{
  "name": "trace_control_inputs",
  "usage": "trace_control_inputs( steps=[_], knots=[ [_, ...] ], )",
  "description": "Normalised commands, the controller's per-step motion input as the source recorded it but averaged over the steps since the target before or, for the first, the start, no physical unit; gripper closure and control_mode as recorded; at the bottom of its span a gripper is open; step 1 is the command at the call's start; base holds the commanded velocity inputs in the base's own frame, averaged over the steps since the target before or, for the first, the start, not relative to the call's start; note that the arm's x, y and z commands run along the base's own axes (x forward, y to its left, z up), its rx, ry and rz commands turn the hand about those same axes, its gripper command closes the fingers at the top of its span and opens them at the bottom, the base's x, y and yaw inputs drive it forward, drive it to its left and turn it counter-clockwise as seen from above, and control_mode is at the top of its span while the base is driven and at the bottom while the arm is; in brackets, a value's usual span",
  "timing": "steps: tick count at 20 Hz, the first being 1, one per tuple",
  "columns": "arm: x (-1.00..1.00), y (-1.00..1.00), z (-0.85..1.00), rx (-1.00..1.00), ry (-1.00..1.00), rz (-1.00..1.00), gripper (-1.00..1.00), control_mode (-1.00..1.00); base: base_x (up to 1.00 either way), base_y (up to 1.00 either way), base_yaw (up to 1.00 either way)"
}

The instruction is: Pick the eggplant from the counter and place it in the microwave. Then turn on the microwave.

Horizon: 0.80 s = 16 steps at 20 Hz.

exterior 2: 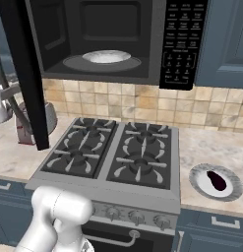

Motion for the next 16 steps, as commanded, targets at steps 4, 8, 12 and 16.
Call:
trace_control_inputs(
  steps=[4,8,12,16],
  knots=[
    [-0.24,0.12,0.00,0.00,0.00,-0.01,1.00,-1.00,0.00,0.00,0.00],
    [-0.24,0.10,0.00,0.00,0.00,0.00,1.00,-1.00,0.00,0.00,0.00],
    [-0.20,0.13,0.00,0.00,0.00,0.00,1.00,-1.00,0.00,0.00,0.00],
    [-0.19,0.17,0.00,0.00,0.00,0.00,1.00,-1.00,0.00,0.00,0.00]
  ],
)
